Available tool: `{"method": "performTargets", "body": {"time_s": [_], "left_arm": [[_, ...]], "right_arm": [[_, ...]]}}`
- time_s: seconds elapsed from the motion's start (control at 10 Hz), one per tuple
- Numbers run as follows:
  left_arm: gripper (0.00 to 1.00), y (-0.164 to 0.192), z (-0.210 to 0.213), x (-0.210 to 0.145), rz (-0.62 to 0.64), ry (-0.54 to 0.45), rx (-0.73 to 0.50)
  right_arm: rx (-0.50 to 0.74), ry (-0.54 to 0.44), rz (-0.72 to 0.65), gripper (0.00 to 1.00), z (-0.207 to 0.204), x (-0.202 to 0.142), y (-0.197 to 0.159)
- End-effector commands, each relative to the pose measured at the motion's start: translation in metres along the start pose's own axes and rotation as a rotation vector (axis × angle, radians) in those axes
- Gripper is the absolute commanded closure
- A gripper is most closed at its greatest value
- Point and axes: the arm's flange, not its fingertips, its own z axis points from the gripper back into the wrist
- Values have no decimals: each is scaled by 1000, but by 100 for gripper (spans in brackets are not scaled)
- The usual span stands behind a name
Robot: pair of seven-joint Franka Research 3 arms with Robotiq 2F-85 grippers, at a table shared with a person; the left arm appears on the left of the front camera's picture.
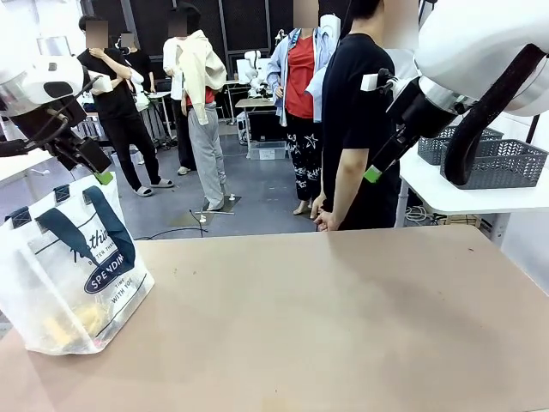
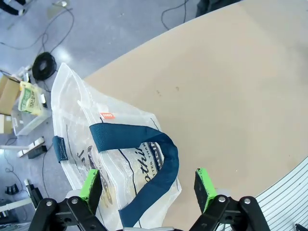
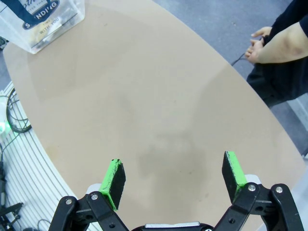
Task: Transfer purchased items from the store into the shopping bag.
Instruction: Move the Reusable shopping bag to the right side of the table.
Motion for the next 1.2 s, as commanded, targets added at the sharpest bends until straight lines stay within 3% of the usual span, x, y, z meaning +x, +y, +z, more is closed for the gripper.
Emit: {"method": "performTargets", "body": {"time_s": [0.0, 0.2, 0.7, 0.9, 1.1], "left_arm": [[0, 0, 0, 0, 0, 0, 0], [0, -3, -9, 9, -83, -80, -182], [0, 2, -37, 31, -232, -273, -410], [0, -3, -30, 33, -290, -353, -407], [0, -5, -31, 31, -300, -320, -401]], "right_arm": [[-4, 16, -13, 0, 0, 1, 2], [-4, 16, -13, 0, 0, 1, 2], [-4, 16, -13, 0, 0, 1, 2], [-4, 16, -13, 0, 0, 1, 2], [-4, 16, -13, 0, 0, 1, 2]]}}
